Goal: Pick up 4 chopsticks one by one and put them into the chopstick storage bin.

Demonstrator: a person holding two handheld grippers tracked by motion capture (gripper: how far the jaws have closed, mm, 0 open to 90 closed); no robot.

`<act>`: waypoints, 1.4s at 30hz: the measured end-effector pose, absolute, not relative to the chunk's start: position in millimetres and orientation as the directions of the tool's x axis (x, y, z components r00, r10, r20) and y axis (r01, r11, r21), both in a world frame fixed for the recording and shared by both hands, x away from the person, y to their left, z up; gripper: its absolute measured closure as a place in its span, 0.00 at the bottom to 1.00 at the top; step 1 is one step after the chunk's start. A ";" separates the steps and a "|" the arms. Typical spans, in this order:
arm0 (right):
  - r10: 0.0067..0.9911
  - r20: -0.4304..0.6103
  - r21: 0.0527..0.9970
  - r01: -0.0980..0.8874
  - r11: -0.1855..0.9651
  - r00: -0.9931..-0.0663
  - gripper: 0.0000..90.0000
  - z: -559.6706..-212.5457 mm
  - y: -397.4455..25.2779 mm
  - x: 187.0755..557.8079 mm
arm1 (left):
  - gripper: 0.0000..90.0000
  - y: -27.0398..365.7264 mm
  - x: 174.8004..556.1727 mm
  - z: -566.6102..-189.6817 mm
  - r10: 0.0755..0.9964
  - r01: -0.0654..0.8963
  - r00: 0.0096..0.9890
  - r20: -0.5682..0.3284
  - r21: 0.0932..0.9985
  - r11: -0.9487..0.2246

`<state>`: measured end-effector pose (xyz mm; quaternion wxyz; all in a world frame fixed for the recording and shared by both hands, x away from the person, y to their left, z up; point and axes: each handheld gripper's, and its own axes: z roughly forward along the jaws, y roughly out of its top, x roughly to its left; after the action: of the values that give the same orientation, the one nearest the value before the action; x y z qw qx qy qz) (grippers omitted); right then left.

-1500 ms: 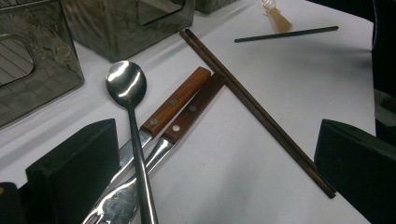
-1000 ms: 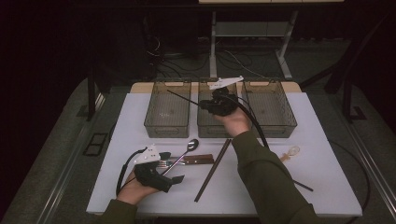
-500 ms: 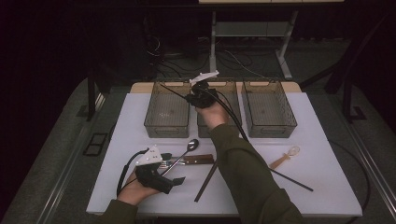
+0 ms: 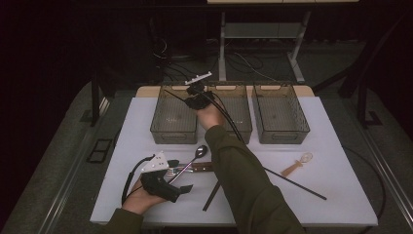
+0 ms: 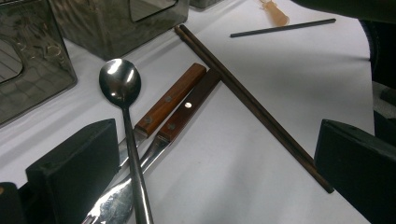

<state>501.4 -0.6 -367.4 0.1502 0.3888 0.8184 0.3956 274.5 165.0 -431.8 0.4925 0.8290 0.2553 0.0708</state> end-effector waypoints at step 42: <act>0.599 0.072 0.789 0.413 0.454 -0.797 0.38 -340.3 -95.9 417.2 | 0.00 164.0 273.6 -433.4 0.485 0.346 0.864 -0.136 0.861 -0.374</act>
<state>417.2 -95.9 -340.3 0.1089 0.2990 0.8458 0.4282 273.6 164.0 -433.4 0.4999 0.8258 0.2516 0.0698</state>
